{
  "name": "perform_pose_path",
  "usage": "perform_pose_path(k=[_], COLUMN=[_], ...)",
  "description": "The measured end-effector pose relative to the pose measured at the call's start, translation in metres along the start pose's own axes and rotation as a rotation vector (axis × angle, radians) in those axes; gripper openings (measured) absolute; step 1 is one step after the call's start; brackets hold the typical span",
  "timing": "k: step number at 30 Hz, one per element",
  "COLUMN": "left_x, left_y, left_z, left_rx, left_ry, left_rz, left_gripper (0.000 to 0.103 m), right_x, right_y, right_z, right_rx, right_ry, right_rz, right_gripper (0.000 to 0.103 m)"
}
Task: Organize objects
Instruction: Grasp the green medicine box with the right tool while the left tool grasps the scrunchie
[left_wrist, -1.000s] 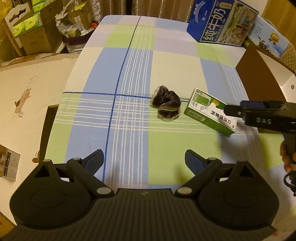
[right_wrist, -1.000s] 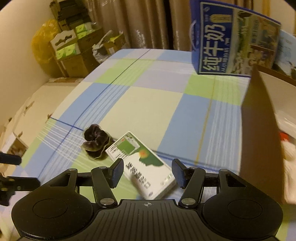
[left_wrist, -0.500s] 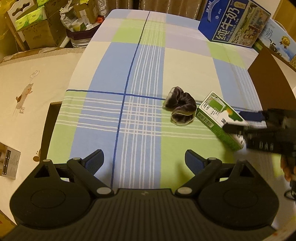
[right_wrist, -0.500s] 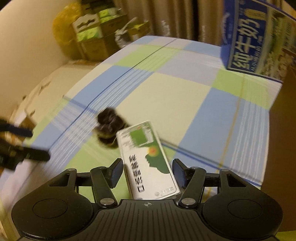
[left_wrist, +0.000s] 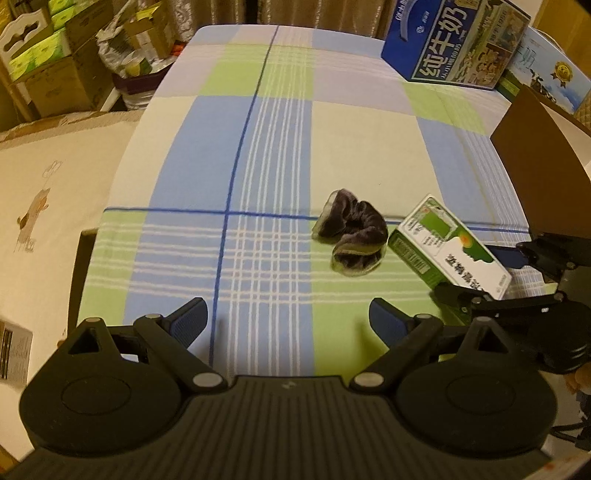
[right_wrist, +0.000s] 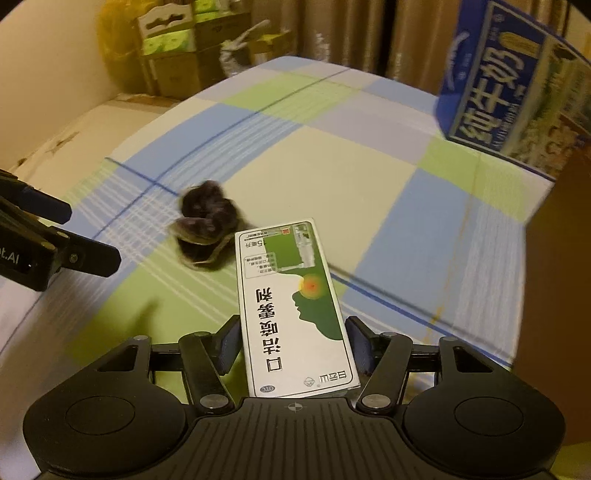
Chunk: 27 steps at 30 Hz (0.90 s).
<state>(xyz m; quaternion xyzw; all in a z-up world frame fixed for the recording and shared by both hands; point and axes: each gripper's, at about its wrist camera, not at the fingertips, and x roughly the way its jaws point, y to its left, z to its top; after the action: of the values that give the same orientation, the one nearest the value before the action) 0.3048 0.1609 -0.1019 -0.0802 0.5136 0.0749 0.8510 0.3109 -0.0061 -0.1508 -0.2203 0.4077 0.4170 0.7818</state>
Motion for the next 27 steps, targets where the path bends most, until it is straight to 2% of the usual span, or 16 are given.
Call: perform_pose_path(k=[9, 14, 18, 24, 25, 26, 27], left_x=[0.027, 0.042, 0.055, 0.068, 0.068, 0.069, 0.068], left_y=[-0.021, -0.033, -0.039, -0.045, -0.045, -0.046, -0.045], left_z=[0.018, 0.03, 0.038, 0.045, 0.044, 0.043, 0.041], left_rx=[0.128, 0.206, 0.241, 0.257, 0.256, 0.251, 0.245], left_ry=[-0.039, -0.063, -0.063, -0.052, -0.049, -0.044, -0.046], left_rz=[-0.056, -0.08, -0.079, -0.068, -0.069, -0.077, -0.079], left_gripper=[0.092, 0.092, 0.088, 0.064, 0.059, 0.046, 0.044], right_x=[-0.014, -0.019, -0.021, -0.015, -0.014, -0.013, -0.01], right_y=[-0.036, -0.051, -0.053, -0.052, -0.053, -0.053, -0.052], right_z=[-0.017, -0.024, -0.023, -0.016, -0.015, -0.014, -0.013], right_rx=[0.204, 0.298, 0.3, 0.271, 0.269, 0.266, 0.263], right_ry=[-0.013, 0.001, 0.005, 0.012, 0.011, 0.012, 0.015], right_rz=[-0.11, -0.12, -0.118, -0.127, -0.128, -0.129, -0.13], right_gripper=[0.056, 0.056, 0.056, 0.056, 0.056, 0.056, 0.056])
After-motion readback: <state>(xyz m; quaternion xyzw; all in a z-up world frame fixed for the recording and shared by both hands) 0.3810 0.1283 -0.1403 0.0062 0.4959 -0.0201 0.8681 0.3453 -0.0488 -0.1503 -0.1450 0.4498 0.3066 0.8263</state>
